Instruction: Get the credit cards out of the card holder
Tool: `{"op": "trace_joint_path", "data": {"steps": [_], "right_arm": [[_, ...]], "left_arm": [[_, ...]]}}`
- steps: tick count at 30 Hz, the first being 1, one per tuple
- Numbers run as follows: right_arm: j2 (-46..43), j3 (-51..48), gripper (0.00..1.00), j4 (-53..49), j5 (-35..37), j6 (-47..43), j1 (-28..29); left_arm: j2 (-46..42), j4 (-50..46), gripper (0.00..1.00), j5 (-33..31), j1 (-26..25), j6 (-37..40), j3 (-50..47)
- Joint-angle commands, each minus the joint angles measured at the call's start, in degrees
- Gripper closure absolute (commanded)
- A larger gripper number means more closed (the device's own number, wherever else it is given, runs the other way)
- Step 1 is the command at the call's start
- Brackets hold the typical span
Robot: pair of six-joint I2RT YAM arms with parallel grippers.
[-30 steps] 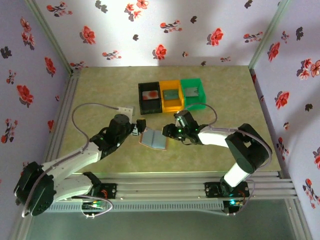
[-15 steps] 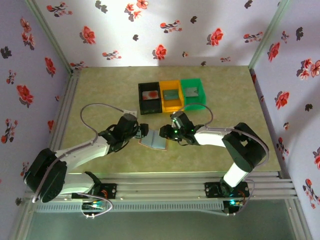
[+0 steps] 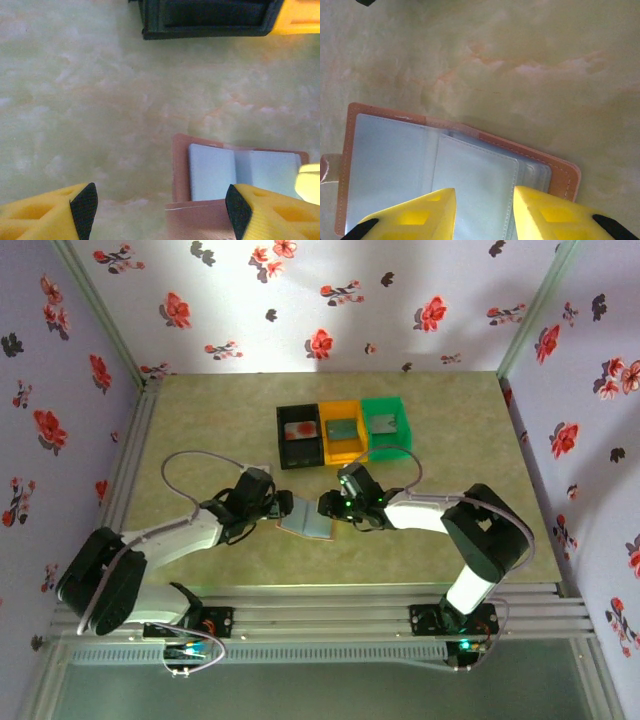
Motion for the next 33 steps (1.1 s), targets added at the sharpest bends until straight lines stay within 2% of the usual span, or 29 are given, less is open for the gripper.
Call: {"op": "trace_joint_path", "data": {"steps": [1,12,22,33], "right_arm": [[0.7,1.2,0.64,-2.2,2.2,0.7,0.7],[0.8,2.2,0.61,2.8,-4.2,1.6,1.5],[-3.2,3.2,0.60,-7.6,4.3,0.2,1.7],[-0.6,4.8,0.62,-8.4,4.5,0.0,3.2]], "left_arm": [[1.6,-1.2,0.28,2.4,1.0,-1.3,0.1],[4.5,0.2,0.28,6.1,2.6,-1.3,0.3],[7.1,0.8,0.28,10.1,4.8,-2.2,0.2],[8.6,1.8,0.28,12.4,5.6,-2.1,0.0]]}}
